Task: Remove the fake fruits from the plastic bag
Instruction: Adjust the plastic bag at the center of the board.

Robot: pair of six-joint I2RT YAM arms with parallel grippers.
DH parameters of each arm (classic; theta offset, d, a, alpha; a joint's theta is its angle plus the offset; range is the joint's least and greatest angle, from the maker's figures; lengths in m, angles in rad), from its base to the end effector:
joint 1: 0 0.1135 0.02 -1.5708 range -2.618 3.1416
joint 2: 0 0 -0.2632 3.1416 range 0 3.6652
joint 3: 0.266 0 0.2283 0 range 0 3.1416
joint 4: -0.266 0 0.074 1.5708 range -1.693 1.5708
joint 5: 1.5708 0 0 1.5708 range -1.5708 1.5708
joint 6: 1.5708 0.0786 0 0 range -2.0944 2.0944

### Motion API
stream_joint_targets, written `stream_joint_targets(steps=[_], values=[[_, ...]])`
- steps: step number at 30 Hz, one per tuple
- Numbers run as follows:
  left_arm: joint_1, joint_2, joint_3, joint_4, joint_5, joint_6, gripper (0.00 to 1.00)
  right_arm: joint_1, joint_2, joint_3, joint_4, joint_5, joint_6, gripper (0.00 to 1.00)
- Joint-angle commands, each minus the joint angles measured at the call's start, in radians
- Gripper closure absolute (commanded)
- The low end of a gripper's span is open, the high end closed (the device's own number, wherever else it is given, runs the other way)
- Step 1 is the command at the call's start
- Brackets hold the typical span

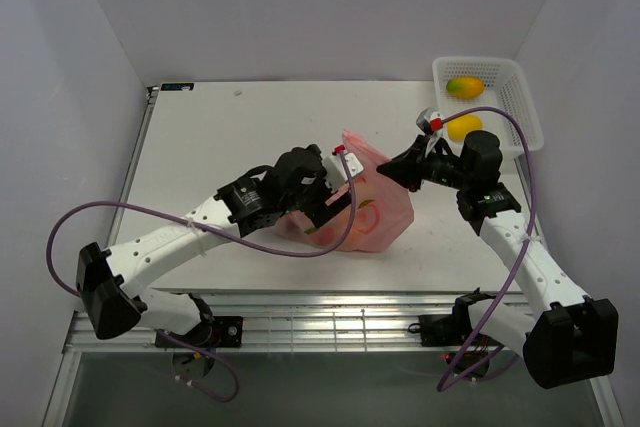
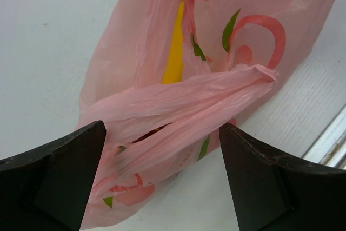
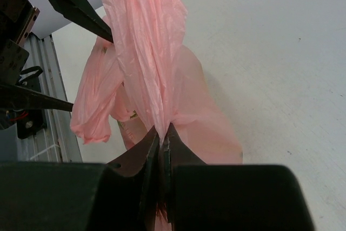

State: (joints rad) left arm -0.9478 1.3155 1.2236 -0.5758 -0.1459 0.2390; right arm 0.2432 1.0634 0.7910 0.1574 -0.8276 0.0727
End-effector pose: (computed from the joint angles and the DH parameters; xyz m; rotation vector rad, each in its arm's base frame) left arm 0.1829 -0.2350 0.3137 1.1858 1.8998 -0.2233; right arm 0.2256 0.1156 0.3275 -0.7673 1.5554 0.9268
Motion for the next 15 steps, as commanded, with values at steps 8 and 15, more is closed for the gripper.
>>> stream_joint_targets(steps=[8,15], values=[[-0.071,0.067,-0.006,0.089,-0.363,0.102,0.02,-0.002,-0.037,0.027,0.03,-0.053,0.012,0.92],[-0.072,0.082,0.001,0.204,-0.377,0.109,0.76,-0.002,-0.048,0.016,0.036,-0.058,0.019,0.92]])
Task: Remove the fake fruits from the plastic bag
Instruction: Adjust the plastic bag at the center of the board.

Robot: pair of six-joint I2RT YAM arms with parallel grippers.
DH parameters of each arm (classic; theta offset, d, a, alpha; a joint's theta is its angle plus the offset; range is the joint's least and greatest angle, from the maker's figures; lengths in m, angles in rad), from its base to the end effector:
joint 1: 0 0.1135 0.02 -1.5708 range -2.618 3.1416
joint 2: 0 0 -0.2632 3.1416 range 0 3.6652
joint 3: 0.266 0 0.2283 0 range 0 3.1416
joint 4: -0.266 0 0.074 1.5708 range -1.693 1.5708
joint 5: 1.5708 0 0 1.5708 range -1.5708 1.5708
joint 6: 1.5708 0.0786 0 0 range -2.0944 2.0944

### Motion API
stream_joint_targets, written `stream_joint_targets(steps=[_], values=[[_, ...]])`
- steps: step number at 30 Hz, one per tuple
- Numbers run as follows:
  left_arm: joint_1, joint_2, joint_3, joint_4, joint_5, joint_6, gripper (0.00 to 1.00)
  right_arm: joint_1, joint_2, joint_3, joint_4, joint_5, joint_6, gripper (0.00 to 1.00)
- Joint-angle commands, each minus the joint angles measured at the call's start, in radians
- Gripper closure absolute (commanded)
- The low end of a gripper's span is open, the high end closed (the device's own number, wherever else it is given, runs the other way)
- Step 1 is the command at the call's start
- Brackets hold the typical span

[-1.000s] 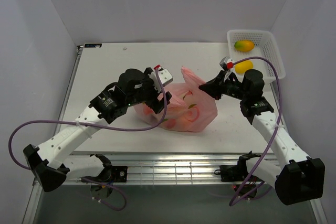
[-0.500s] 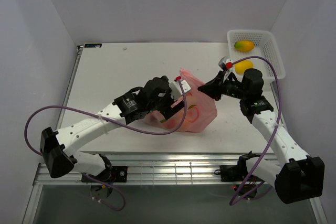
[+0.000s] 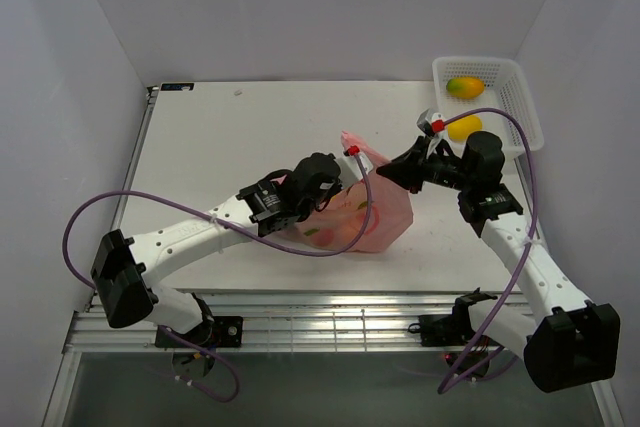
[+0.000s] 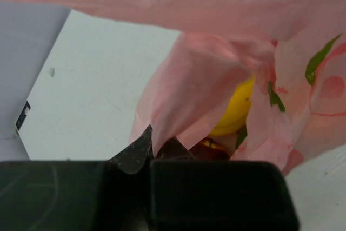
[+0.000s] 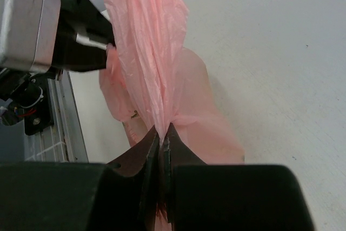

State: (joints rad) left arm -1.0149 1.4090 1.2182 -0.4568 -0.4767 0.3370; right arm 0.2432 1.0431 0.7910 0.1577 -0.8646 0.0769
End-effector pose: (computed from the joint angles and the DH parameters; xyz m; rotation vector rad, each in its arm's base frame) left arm 0.1995 -0.2528 0.3036 1.1286 1.8176 0.1354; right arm 0.2187 0.1159 0.3323 -0.7958 1.5264 0.9531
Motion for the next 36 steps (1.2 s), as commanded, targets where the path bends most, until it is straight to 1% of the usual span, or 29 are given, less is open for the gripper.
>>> stream_joint_targets(steps=[1,3,4,5,7,8,9,10,12,14,16,17,19,20,21,22,23,24,25,26,27,28,29,30,31,32,33,35,36], values=[[-0.005,-0.005,0.004,0.105,-0.06,0.001,0.99,-0.002,-0.035,0.014,0.034,-0.016,0.014,0.92],[-0.005,-0.011,-0.008,0.147,-0.109,-0.018,1.0,-0.002,-0.041,0.011,0.031,-0.01,0.014,0.92],[-0.005,-0.033,-0.02,0.182,-0.19,-0.023,1.0,-0.002,-0.046,0.011,0.029,-0.008,0.015,0.92],[-0.005,-0.048,-0.055,0.285,-0.241,-0.027,1.0,-0.002,-0.051,0.01,0.028,-0.001,0.014,0.92],[-0.004,-0.088,-0.092,0.404,-0.354,-0.033,1.0,-0.002,-0.057,0.008,0.025,0.015,0.014,0.92],[-0.002,-0.128,-0.101,0.449,-0.368,-0.067,1.0,-0.002,-0.058,0.007,0.022,0.022,0.009,0.92],[-0.002,-0.146,-0.105,0.455,-0.382,-0.088,1.0,-0.004,-0.061,0.01,0.017,0.029,0.006,0.92],[-0.001,-0.162,-0.103,0.496,-0.434,-0.11,1.0,-0.004,-0.063,0.011,0.011,0.033,0.003,0.92],[0.016,-0.209,-0.092,0.491,-0.454,-0.194,1.0,-0.005,-0.064,0.016,0.009,0.035,-0.002,0.92],[0.041,-0.234,-0.08,0.434,-0.445,-0.269,1.0,-0.007,-0.071,0.027,0.009,0.038,-0.005,0.92],[0.068,-0.254,-0.066,0.376,-0.439,-0.381,1.0,-0.007,-0.074,0.036,0.006,0.042,-0.012,0.92],[0.105,-0.254,-0.06,0.36,-0.433,-0.416,1.0,-0.008,-0.075,0.042,0.005,0.044,-0.015,0.92],[0.162,-0.245,-0.037,0.282,-0.384,-0.527,1.0,-0.01,-0.066,0.06,0.005,0.061,-0.019,0.92],[0.232,-0.237,-0.025,0.256,-0.351,-0.571,1.0,-0.009,-0.06,0.069,0.0,0.064,-0.022,0.92],[0.264,-0.228,-0.016,0.239,-0.283,-0.607,1.0,-0.008,-0.049,0.08,0.005,0.065,-0.025,0.92],[0.294,-0.199,0.01,0.234,-0.263,-0.642,1.0,-0.01,-0.022,0.092,0.011,0.062,-0.035,0.92],[0.341,-0.177,0.032,0.237,-0.24,-0.645,1.0,-0.01,-0.003,0.138,0.025,0.062,-0.043,0.92],[0.364,-0.154,0.059,0.248,-0.162,-0.639,1.0,-0.012,0.023,0.178,0.023,0.061,-0.055,0.92],[0.387,-0.101,0.09,0.274,-0.133,-0.626,1.0,-0.013,0.09,0.229,0.014,0.055,-0.072,0.92],[0.436,-0.069,0.183,0.279,-0.096,-0.616,1.0,-0.016,0.127,0.355,0.003,0.043,-0.109,0.92],[0.465,-0.032,0.235,0.285,-0.05,-0.609,1.0,-0.019,0.17,0.428,-0.029,0.03,-0.127,0.92],[0.499,0.044,0.294,0.28,0.019,-0.612,1.0,-0.021,0.254,0.501,-0.04,0.007,-0.147,0.92],[0.562,0.086,0.432,0.264,0.068,-0.615,1.0,-0.022,0.294,0.643,-0.049,0.003,-0.164,0.92],[0.587,0.125,0.507,0.241,0.111,-0.618,1.0,-0.025,0.339,0.719,-0.062,-0.007,-0.175,0.92],[0.61,0.16,0.576,0.212,0.175,-0.615,1.0,-0.028,0.418,0.791,-0.096,-0.016,-0.184,0.92],[0.64,0.213,0.634,0.204,0.206,-0.598,1.0,-0.033,0.451,0.856,-0.104,-0.025,-0.184,0.92],[0.653,0.232,0.724,0.198,0.226,-0.593,1.0,-0.045,0.481,0.958,-0.104,-0.04,-0.184,0.92],[0.68,0.254,0.774,0.175,0.291,-0.589,1.0,-0.061,0.55,1.031,-0.104,-0.082,-0.184,0.92],[0.684,0.246,0.767,0.173,0.3,-0.59,1.0,-0.064,0.575,1.053,-0.101,-0.097,-0.195,0.92]])
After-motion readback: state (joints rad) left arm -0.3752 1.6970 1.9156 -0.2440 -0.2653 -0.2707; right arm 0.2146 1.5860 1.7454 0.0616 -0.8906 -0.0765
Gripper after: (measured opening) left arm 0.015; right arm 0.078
